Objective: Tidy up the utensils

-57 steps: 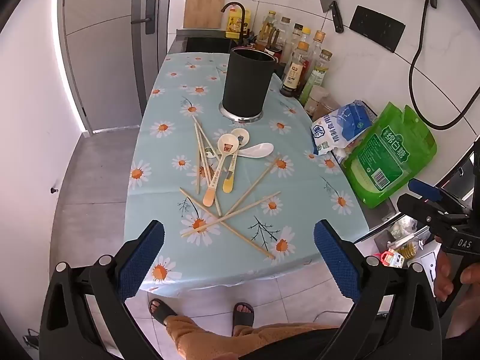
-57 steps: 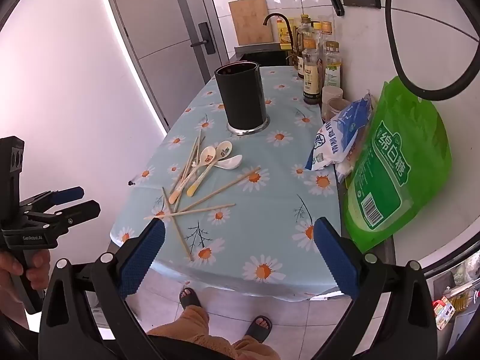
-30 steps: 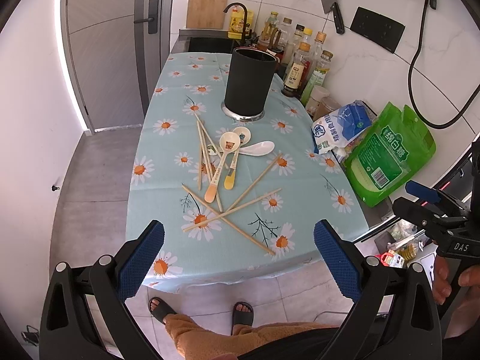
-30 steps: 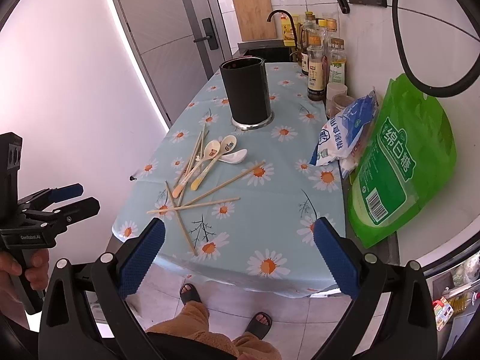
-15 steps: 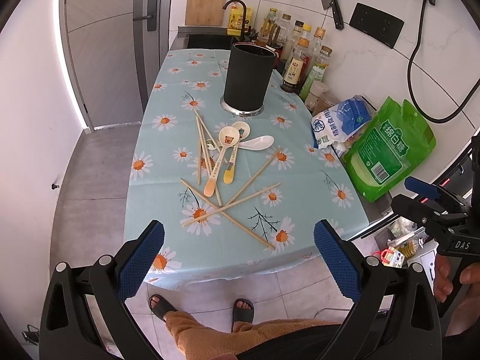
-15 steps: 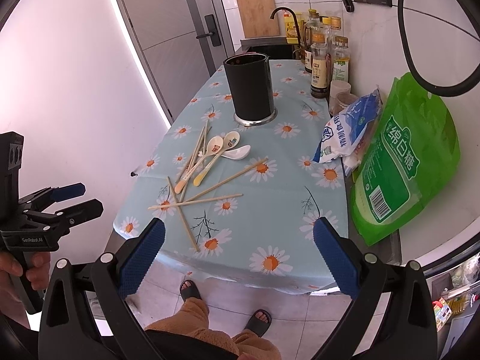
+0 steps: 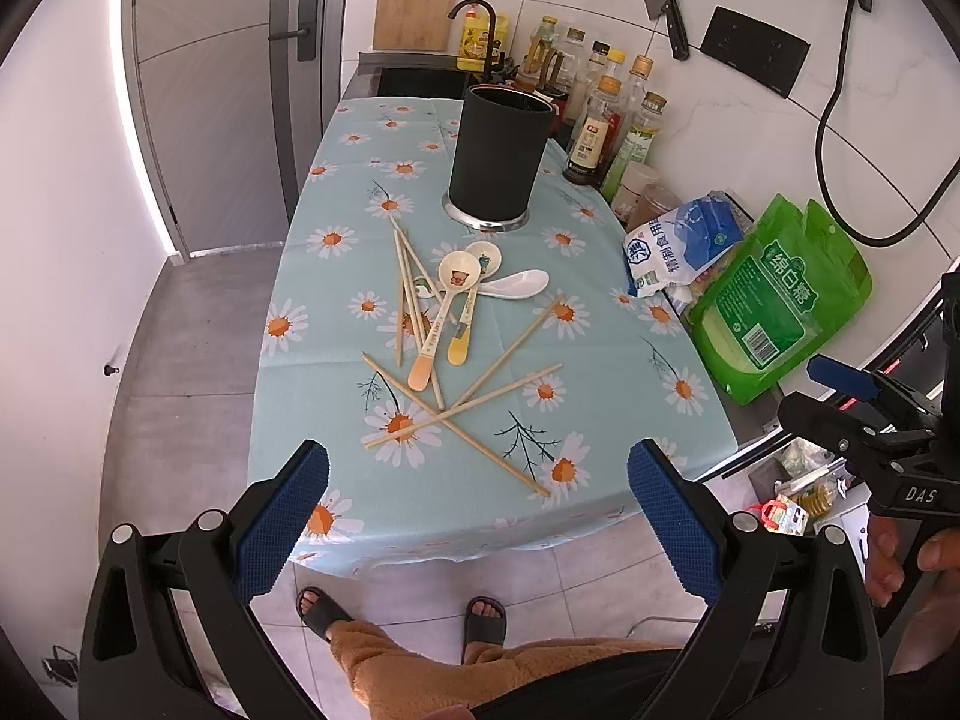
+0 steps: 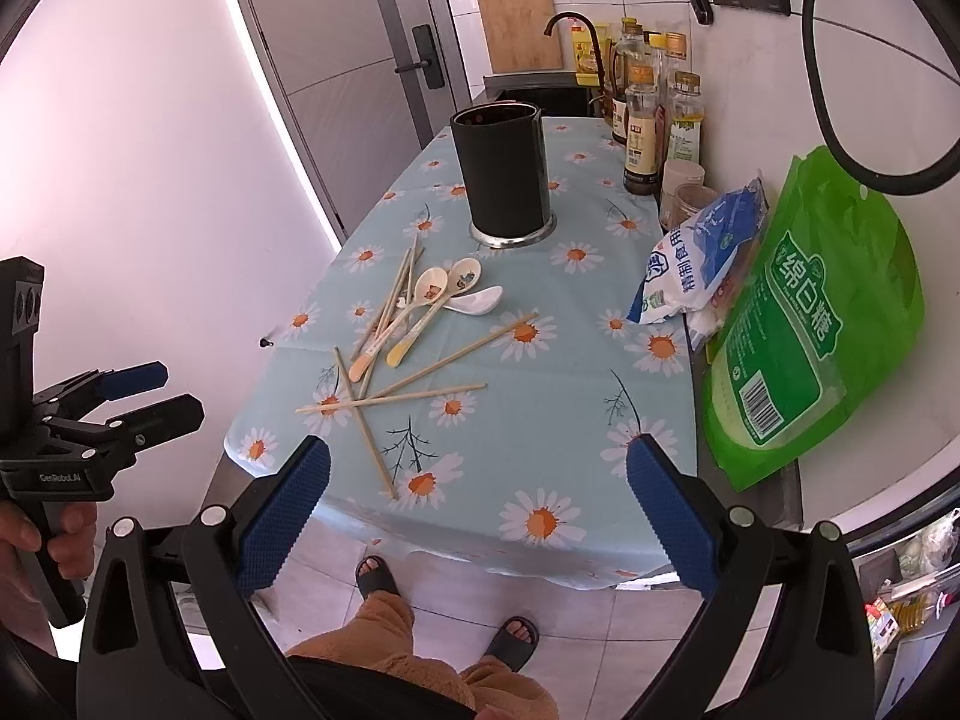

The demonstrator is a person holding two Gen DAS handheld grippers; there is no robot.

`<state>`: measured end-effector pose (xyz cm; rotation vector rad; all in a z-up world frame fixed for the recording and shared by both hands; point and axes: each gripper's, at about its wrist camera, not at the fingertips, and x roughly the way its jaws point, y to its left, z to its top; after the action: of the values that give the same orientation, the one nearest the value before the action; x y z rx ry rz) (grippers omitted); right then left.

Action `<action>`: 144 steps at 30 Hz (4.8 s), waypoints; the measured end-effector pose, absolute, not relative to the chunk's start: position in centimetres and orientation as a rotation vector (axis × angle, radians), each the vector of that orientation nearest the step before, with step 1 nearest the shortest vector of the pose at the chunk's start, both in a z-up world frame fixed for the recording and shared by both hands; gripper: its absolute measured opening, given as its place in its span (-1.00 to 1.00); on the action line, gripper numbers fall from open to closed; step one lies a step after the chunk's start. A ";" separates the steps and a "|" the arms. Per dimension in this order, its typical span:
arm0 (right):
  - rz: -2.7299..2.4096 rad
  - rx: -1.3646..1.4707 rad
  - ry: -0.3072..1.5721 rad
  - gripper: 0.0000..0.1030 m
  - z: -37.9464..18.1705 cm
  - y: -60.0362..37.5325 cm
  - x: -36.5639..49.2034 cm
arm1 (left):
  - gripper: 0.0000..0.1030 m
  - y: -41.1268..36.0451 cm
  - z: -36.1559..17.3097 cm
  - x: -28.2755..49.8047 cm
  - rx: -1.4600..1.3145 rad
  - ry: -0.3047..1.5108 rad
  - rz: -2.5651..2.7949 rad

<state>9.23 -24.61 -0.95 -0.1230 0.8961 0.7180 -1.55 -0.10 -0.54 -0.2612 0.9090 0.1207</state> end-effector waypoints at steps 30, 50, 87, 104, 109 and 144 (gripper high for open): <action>0.844 -0.209 0.911 0.90 -1.9 -23.1 10.2 | 0.87 -1.0 -0.9 -1.4 -0.280 0.944 0.177; 1.145 -0.733 0.902 0.63 -4.7 -11.8 10.8 | 0.87 1.2 -6.1 -3.9 -0.547 0.939 0.268; 1.285 -1.571 1.060 -0.50 -17.4 2.5 11.6 | 0.87 7.3 -12.7 -1.9 -0.687 0.975 0.132; 1.334 -1.678 1.040 -0.89 -18.6 2.5 9.5 | 0.87 8.1 -12.9 -1.2 -0.674 0.993 0.085; 1.350 -1.629 1.048 -0.89 -17.1 2.4 9.2 | 0.87 8.3 -12.8 -0.9 -0.662 1.004 0.060; 1.124 -0.520 1.359 -0.89 -5.5 -1.6 26.1 | -0.45 4.0 -15.7 11.3 -0.733 1.362 0.552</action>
<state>26.09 -1.62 -5.52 -0.5196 1.3594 1.1239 11.33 4.01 -15.69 -0.7329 1.3621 0.5517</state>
